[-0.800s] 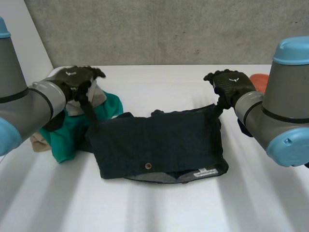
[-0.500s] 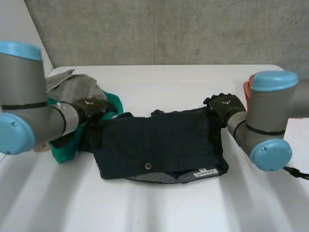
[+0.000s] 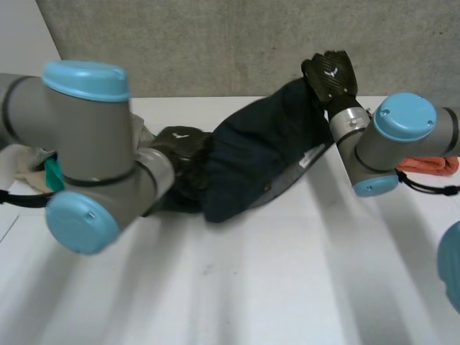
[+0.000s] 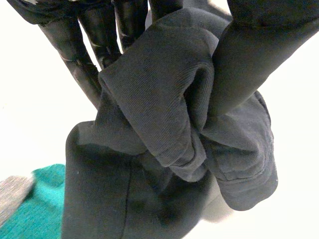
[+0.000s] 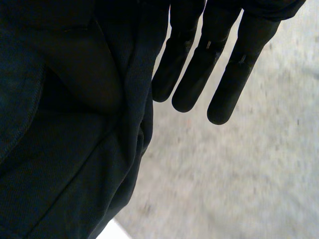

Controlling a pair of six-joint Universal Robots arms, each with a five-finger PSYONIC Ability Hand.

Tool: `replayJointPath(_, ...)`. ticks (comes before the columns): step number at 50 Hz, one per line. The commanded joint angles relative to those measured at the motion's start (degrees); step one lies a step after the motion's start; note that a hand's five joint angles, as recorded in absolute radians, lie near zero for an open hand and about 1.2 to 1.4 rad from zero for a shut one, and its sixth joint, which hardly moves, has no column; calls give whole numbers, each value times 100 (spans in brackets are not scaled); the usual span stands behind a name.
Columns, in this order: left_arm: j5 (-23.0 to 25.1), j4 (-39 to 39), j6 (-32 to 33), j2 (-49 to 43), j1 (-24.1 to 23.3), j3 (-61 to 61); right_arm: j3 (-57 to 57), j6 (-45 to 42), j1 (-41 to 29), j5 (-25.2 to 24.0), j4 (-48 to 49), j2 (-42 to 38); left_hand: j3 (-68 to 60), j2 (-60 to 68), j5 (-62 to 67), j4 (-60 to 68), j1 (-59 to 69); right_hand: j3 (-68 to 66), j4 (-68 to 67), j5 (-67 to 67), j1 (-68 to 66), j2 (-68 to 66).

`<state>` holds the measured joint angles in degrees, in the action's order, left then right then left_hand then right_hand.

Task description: Fold the laundry.

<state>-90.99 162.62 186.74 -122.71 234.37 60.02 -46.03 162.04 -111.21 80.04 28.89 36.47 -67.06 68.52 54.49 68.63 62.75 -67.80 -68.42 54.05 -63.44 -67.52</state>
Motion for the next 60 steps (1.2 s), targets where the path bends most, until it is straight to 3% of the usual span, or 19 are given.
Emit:
replayJointPath(1, -683, 217, -199, -612, -971, -429, 726, 12, -120, -577, 328, -684, -1294, 1148, 1551, 1137, 1725, -1220, -1158, 1595, -1656, -1248)
replayJointPath(3, -929, 191, -261, -964, -1156, -666, 832, -15, -138, -577, 345, -860, -242, 96, 499, 85, 673, -935, -873, 1310, -1371, -962)
replayJointPath(5, -1044, 138, -296, -1131, -1244, -816, 867, -32, -155, -525, 328, -948, 1621, -1766, -1364, -1777, -1190, 540, 602, -165, 104, 512)
replayJointPath(6, -1131, 51, -305, -1219, -1297, -938, 859, -67, -147, -446, 293, -992, 3829, -3975, -3572, -3986, -3398, 3146, 3208, -2771, 2710, 3118)
replayJointPath(8, -1219, -64, -296, -1220, -1315, -1044, 832, -102, -129, -297, 205, -975, 5292, -5438, -5036, -5449, -4861, 5780, 5842, -5405, 5344, 5752)
replayJointPath(15, -1369, -266, -323, -562, -973, -975, 525, 274, 91, 863, -576, -132, 5706, -5852, -5449, -5863, -5275, 5780, 5842, -5405, 5344, 5752)
replayJointPath(20, -984, -249, -314, 237, -455, -318, -229, 1134, 152, 1461, -2101, 1069, 5706, -5852, -5449, -5863, -5275, 5780, 5842, -5405, 5344, 5752)
replayJointPath(25, -377, -196, -261, 643, 117, 395, -1223, 1944, 126, 1480, -3493, 2021, 5706, -5852, -5449, -5863, -5275, 5780, 5842, -5405, 5344, 5752)
replayJointPath(31, 334, -117, -156, 626, 889, 1160, -2776, 2752, -5, 1032, -4338, 2681, 5706, -5852, -5449, -5863, -5275, 5780, 5842, -5405, 5344, 5752)
replayJointPath(38, 687, 41, 55, 108, 1216, 1372, -3886, 3298, -436, 767, -3971, 2761, 5706, -5852, -5449, -5863, -5275, 5780, 5842, -5405, 5344, 5752)
replayJointPath(49, 600, 226, 90, -649, 1050, 1038, -3967, 4168, -1333, 1478, -2854, 1970, 5706, -5852, -5449, -5863, -5275, 5243, 5304, -4867, 4806, 5215)
replayJointPath(51, 591, 252, 82, -701, 988, 985, -3800, 4318, -1429, 1716, -2819, 1821, 5706, -5852, -5449, -5863, -5275, 4555, 4617, -4180, 4119, 4528)
replayJointPath(53, 573, 261, 73, -710, 935, 959, -3695, 4388, -1482, 1874, -2792, 1741, 5706, -5852, -5449, -5863, -5275, 2997, 3059, -2622, 2561, 2970)
replayJointPath(54, 556, 270, 55, -710, 883, 950, -3607, 4432, -1517, 2049, -2775, 1706, 5706, -5852, -5449, -5863, -5275, 490, 552, -115, 54, 462)
replayJointPath(55, 538, 278, 47, -710, 865, 950, -3563, 4441, -1518, 2155, -2766, 1706, 5706, -5852, -5449, -5863, -5275, -801, -739, 1176, -1237, -829)
replayJointPath(60, 398, 375, -6, -745, 663, 898, -3579, 4327, -1474, 2420, -2617, 2004, 5706, -5852, -5449, -5863, -5275, -1220, -1158, 1595, -1656, -1248)
